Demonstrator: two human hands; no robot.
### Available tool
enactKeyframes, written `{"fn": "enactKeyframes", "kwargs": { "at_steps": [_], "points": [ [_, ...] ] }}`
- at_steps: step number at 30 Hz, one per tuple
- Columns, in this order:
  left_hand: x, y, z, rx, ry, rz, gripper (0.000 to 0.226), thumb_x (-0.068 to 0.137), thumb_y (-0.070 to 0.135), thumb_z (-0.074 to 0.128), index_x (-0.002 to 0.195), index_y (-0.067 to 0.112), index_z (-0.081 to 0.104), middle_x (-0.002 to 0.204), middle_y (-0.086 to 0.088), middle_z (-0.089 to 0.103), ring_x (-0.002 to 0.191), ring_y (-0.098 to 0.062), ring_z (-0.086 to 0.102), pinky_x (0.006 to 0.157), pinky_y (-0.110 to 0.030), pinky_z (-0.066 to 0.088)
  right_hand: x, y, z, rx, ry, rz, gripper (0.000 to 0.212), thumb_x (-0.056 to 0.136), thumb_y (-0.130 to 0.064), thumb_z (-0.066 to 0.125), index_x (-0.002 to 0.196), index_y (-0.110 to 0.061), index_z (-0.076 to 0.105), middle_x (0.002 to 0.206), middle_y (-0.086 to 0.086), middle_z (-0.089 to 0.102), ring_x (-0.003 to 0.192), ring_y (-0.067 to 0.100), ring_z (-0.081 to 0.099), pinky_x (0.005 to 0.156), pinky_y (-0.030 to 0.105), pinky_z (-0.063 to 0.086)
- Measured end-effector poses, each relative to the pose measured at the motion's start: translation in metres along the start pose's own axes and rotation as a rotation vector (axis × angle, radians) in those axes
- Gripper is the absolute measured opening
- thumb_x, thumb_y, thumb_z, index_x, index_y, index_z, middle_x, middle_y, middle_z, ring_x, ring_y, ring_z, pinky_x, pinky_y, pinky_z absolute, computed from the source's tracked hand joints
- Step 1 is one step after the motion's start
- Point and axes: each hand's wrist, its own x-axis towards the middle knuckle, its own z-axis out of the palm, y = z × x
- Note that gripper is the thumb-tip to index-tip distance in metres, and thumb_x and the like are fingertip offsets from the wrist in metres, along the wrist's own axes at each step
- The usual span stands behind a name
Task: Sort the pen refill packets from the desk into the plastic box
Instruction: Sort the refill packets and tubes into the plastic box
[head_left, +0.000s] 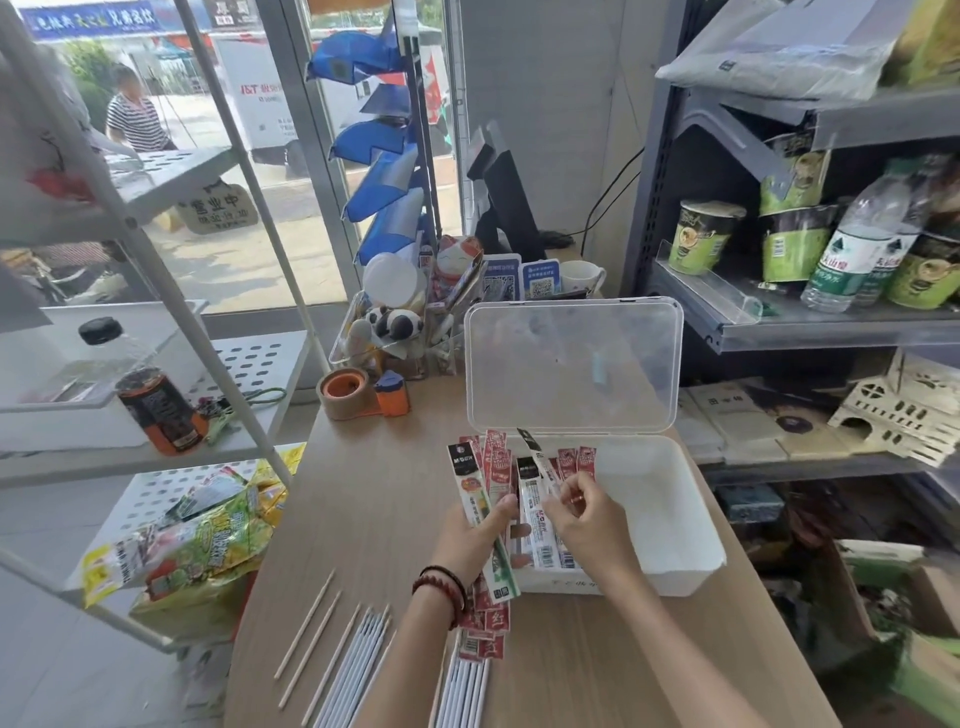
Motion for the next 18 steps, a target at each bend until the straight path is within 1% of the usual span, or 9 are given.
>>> {"fn": "enactKeyframes", "kwargs": {
  "at_steps": [3,4,6,8,9,11,13,15,18],
  "points": [
    [0.0003,-0.0002,0.0004,-0.014,-0.001,-0.006,0.012,0.090,0.022,0.060,0.094,0.010,0.062,0.094,-0.008,0.068,0.076,-0.013,0.072,0.054,-0.029,0.058,0.0032,0.0014,0.0019,-0.058,-0.008,-0.026,0.013,0.091,-0.033,0.064,0.083,-0.023,0.060,0.085,-0.011,0.065,0.078,0.005,0.061,0.065,0.011,0.043],
    [0.0006,-0.0001,0.0004,-0.016,0.000,-0.010,0.013,0.090,0.021,0.060,0.095,0.009,0.062,0.095,-0.010,0.068,0.075,-0.013,0.072,0.053,-0.028,0.057,0.0040,0.0026,0.0022,-0.096,-0.025,-0.029,0.010,0.092,-0.033,0.063,0.087,-0.024,0.062,0.090,-0.012,0.066,0.083,0.005,0.061,0.070,0.012,0.045],
    [0.0012,0.0001,0.0006,-0.013,0.003,-0.014,0.015,0.089,0.021,0.060,0.096,0.008,0.061,0.095,-0.010,0.067,0.072,-0.011,0.071,0.051,-0.025,0.055,0.0061,0.0065,0.0027,-0.186,-0.048,-0.017,0.005,0.092,-0.026,0.064,0.096,-0.023,0.066,0.102,-0.011,0.067,0.094,0.005,0.061,0.086,0.017,0.048],
    [0.0014,-0.0001,0.0007,-0.002,0.007,-0.011,0.015,0.089,0.022,0.061,0.096,0.009,0.061,0.095,-0.008,0.067,0.071,-0.010,0.071,0.050,-0.024,0.055,0.0061,0.0084,0.0022,-0.237,-0.061,-0.001,0.017,0.090,-0.019,0.067,0.106,-0.023,0.067,0.116,-0.008,0.065,0.106,0.009,0.059,0.097,0.023,0.045],
    [0.0017,-0.0008,0.0005,0.003,0.008,-0.004,0.014,0.089,0.022,0.061,0.096,0.010,0.061,0.094,-0.007,0.067,0.071,-0.010,0.071,0.050,-0.024,0.055,0.0058,0.0082,0.0020,-0.249,-0.062,0.001,0.025,0.088,-0.018,0.069,0.112,-0.024,0.065,0.122,-0.006,0.062,0.108,0.010,0.059,0.099,0.025,0.047],
    [0.0025,-0.0017,-0.0001,-0.003,0.010,-0.001,0.015,0.088,0.023,0.061,0.097,0.010,0.062,0.092,-0.006,0.067,0.071,-0.012,0.070,0.052,-0.026,0.056,0.0058,0.0072,0.0018,-0.250,-0.060,0.007,0.041,0.084,-0.018,0.073,0.122,-0.027,0.061,0.126,-0.004,0.058,0.102,0.012,0.060,0.097,0.032,0.052],
    [0.0033,-0.0028,-0.0006,-0.018,0.013,-0.003,0.015,0.088,0.023,0.062,0.096,0.010,0.062,0.091,-0.006,0.067,0.073,-0.015,0.069,0.054,-0.028,0.057,0.0052,0.0058,0.0008,-0.238,-0.063,-0.008,0.049,0.083,-0.020,0.075,0.128,-0.027,0.058,0.126,-0.004,0.058,0.090,0.008,0.060,0.091,0.028,0.054],
    [0.0026,-0.0026,-0.0007,-0.008,0.019,0.011,0.016,0.088,0.024,0.062,0.096,0.010,0.062,0.092,-0.006,0.067,0.072,-0.015,0.069,0.052,-0.027,0.056,0.0047,0.0053,0.0005,-0.247,-0.073,-0.026,0.051,0.083,-0.022,0.075,0.131,-0.024,0.057,0.127,-0.003,0.059,0.081,0.003,0.057,0.088,0.024,0.054],
    [0.0039,-0.0032,-0.0004,0.014,0.034,0.027,0.024,0.088,0.027,0.061,0.098,0.005,0.061,0.089,-0.006,0.067,0.064,-0.011,0.068,0.050,-0.022,0.054,0.0053,0.0089,0.0023,-0.282,-0.084,0.001,0.052,0.083,-0.023,0.074,0.132,-0.021,0.057,0.128,-0.002,0.062,0.088,0.004,0.055,0.095,0.025,0.052]
  ]
}}
